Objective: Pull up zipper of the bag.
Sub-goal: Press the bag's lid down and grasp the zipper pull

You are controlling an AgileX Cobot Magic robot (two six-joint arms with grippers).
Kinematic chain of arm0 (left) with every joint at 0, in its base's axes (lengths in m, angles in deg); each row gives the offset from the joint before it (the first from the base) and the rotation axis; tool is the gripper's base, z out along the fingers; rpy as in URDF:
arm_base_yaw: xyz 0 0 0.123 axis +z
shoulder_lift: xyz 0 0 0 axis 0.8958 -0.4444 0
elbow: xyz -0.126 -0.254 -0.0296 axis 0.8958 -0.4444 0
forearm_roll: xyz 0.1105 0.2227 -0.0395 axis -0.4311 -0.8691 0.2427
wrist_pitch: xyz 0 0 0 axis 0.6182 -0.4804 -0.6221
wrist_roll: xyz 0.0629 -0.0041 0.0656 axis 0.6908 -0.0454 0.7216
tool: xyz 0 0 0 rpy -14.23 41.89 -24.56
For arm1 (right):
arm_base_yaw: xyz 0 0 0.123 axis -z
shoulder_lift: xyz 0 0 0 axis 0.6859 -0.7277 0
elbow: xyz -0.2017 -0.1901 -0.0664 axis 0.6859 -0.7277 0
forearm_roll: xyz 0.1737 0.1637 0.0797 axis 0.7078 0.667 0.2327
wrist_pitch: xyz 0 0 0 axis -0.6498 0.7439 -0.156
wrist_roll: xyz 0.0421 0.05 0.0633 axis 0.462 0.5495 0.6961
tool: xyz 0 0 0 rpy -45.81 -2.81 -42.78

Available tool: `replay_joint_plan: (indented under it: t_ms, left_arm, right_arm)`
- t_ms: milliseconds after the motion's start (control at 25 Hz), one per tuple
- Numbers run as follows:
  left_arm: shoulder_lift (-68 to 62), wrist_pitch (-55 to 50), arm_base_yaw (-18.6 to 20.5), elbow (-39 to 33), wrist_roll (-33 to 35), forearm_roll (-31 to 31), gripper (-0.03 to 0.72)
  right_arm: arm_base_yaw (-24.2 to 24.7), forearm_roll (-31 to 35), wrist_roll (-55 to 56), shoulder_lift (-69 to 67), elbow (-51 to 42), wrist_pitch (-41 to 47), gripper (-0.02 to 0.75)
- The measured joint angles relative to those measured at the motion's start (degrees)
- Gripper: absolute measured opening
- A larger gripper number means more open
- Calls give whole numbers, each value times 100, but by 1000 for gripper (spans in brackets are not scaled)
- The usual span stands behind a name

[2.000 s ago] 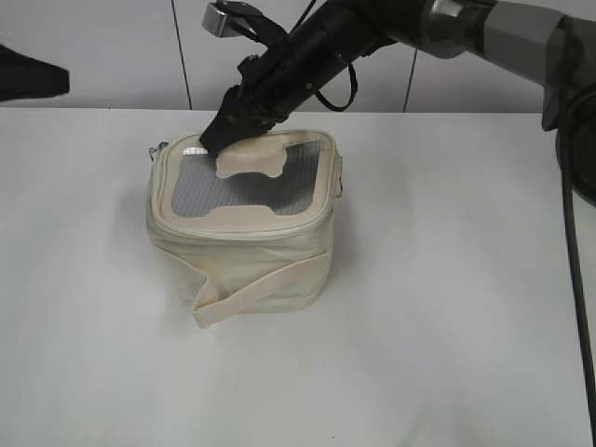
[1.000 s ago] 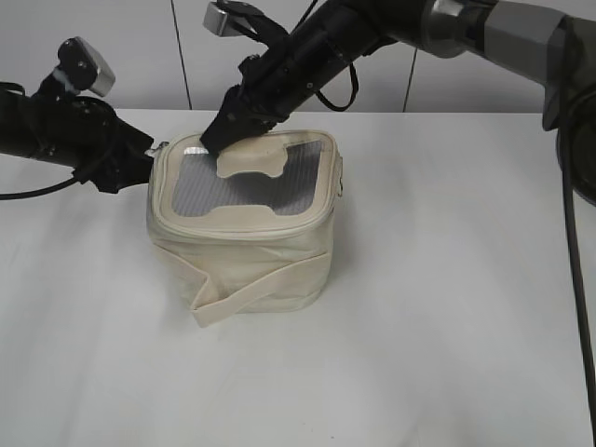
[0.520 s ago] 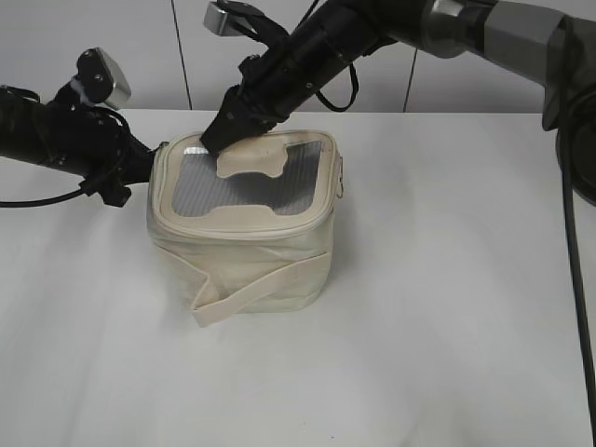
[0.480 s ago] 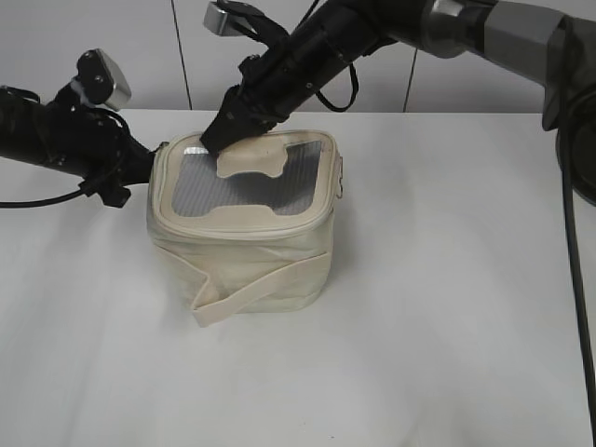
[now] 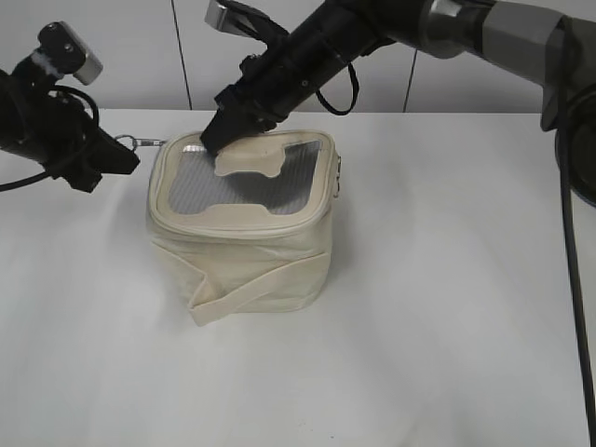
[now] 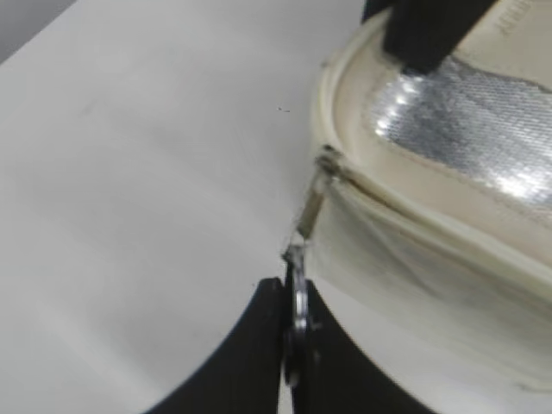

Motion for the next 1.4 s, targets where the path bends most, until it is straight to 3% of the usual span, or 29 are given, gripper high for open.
replay_joint_plan:
  t_ms: [240,440,640,720,840,920,1400]
  left_arm:
    - [746,42,-147,-939,-380,-70,4]
    - [1249,234,-709,-1587,-477,-146,2]
    - [1274,1344,-905,-1746,-485,154,13]
    - [1274,1857,-883,-1746,-492,424,71]
    - [1202,1946,-736,-1585,-494,550,261]
    - [1005,1818,-612,-1344,-494,571,342]
    - [-511,1185,-515,84,490,582,410]
  right_arm:
    - [18,-40,441,0,0,-91,50]
    - [26,-53,526,0,0,-189,49]
    - [26,-53,540,0,0,-189,48]
    - [26,-53,485,0,0,-180,48]
    - [30,-48,113,0,0,-106,48]
    - [33,-48,-130,0,6,4,48]
    - [33,-74,-305,0,36,143,48]
